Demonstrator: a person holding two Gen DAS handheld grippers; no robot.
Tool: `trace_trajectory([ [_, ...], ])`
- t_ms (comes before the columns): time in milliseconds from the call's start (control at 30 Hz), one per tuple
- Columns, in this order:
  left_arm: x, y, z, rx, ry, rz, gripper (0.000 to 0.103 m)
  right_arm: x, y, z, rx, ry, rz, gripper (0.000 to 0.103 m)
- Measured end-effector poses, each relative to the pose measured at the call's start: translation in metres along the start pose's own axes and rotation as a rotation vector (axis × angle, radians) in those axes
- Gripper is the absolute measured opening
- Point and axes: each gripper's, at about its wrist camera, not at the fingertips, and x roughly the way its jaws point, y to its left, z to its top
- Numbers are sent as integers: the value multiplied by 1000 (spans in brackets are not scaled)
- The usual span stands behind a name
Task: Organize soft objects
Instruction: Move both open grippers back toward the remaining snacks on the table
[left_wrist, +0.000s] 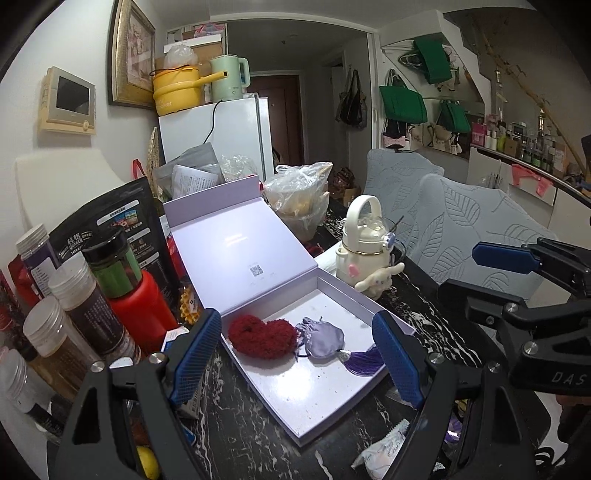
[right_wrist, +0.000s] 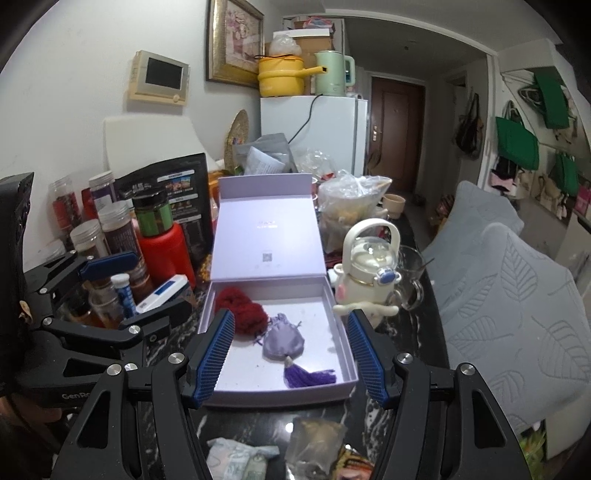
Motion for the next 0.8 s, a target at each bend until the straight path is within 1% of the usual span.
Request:
trace_trajectory([
  [167, -8, -4, -10, -14, 10, -21, 84, -10, 2, -11, -8, 0, -8, 64],
  [367, -14, -6, -25, -39, 26, -39, 84, -18, 6, -26, -18, 0, -40, 64],
  [467, -18, -7, -32, -52, 33, -58, 84, -21, 7, -35, -7, 5, -37, 67],
  [667, -22, -11, -46, -67, 49, -76, 84, -24, 9, -54, 4, 17, -53, 68],
  [733, -22, -12, -51, -72, 65, -83, 84, -27, 9, -60, 10, 22, -62, 73],
  [800, -22, -13, -55, -81, 77, -92, 84, -30, 10, -66, 17, 21, -56, 73],
])
